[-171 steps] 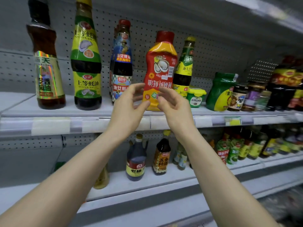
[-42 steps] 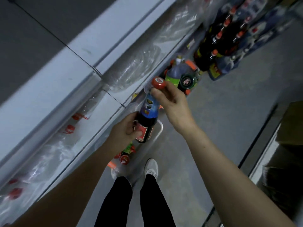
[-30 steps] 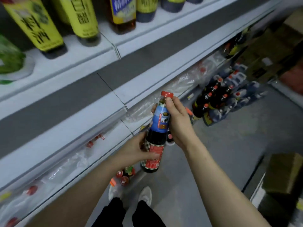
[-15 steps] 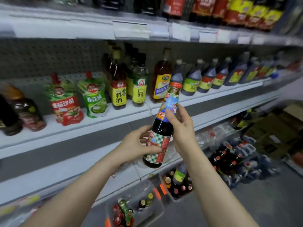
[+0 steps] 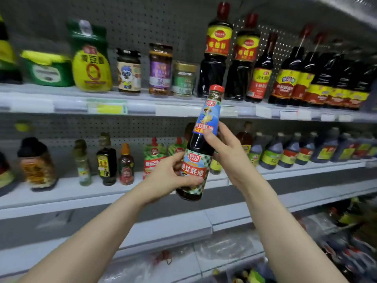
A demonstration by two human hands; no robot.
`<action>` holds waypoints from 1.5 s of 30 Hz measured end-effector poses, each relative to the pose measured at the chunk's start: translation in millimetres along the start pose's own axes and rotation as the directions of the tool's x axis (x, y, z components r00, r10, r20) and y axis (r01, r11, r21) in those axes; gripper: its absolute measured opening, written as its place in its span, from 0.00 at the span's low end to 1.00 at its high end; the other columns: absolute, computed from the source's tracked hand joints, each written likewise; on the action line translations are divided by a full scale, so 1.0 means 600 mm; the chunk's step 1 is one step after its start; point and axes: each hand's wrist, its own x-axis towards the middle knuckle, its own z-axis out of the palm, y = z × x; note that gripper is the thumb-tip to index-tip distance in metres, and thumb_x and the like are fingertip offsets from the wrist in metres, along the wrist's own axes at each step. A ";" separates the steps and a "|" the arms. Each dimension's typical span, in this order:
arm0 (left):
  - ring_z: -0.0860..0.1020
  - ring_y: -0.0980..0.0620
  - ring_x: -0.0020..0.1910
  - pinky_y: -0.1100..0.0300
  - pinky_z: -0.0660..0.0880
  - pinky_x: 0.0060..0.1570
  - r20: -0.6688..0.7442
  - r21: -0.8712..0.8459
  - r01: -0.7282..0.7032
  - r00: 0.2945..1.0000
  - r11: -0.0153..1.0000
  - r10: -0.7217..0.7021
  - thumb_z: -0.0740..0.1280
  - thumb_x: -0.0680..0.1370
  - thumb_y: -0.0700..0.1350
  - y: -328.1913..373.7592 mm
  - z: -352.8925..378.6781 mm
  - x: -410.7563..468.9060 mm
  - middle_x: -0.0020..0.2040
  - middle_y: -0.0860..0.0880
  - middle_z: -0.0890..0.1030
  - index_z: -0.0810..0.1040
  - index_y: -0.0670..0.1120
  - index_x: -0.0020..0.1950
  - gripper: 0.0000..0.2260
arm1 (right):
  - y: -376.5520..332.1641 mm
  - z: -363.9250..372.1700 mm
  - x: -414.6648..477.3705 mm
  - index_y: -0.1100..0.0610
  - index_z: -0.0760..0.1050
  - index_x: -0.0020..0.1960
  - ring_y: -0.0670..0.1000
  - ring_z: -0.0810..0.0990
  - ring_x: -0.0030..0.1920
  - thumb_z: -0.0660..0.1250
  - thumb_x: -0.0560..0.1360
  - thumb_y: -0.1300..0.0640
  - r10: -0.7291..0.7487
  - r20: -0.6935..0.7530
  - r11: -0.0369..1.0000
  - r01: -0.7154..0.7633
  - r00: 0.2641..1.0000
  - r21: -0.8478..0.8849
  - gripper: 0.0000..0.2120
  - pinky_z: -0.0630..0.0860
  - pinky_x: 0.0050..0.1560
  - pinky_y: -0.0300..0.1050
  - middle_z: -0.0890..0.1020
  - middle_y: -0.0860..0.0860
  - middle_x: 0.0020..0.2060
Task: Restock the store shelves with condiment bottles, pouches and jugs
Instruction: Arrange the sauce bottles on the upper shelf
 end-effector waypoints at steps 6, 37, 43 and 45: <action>0.84 0.56 0.50 0.67 0.78 0.46 -0.186 0.032 -0.025 0.982 0.999 0.031 0.80 0.67 0.44 0.066 -0.141 -0.118 0.51 0.53 0.86 0.79 0.51 0.59 0.22 | -0.064 0.179 -0.011 0.49 0.78 0.64 0.52 0.85 0.55 0.76 0.71 0.48 -0.045 0.078 0.997 0.050 0.996 -0.057 0.23 0.81 0.56 0.54 0.86 0.50 0.54; 0.82 0.59 0.52 0.59 0.80 0.54 -0.635 0.414 0.017 0.722 0.910 0.275 0.79 0.70 0.50 0.221 -0.643 -0.409 0.54 0.56 0.83 0.74 0.66 0.61 0.24 | -0.225 0.775 0.119 0.37 0.75 0.60 0.43 0.83 0.56 0.78 0.72 0.51 -0.321 0.513 0.922 0.386 0.796 -0.021 0.22 0.82 0.55 0.48 0.84 0.41 0.54; 0.82 0.56 0.55 0.51 0.79 0.59 -0.669 0.434 0.041 0.683 0.900 0.292 0.79 0.69 0.51 0.226 -0.739 -0.403 0.59 0.54 0.81 0.71 0.53 0.73 0.34 | -0.235 0.861 0.184 0.40 0.76 0.62 0.47 0.83 0.56 0.79 0.71 0.53 -0.361 0.506 0.910 0.415 0.783 0.007 0.24 0.82 0.57 0.54 0.84 0.42 0.55; 0.82 0.56 0.55 0.51 0.79 0.60 -0.671 0.446 0.033 0.673 0.895 0.310 0.78 0.70 0.50 0.229 -0.765 -0.401 0.58 0.54 0.81 0.72 0.54 0.72 0.32 | -0.239 0.886 0.195 0.45 0.76 0.66 0.48 0.83 0.57 0.79 0.71 0.53 -0.384 0.491 0.898 0.441 0.782 -0.001 0.25 0.82 0.57 0.56 0.83 0.44 0.57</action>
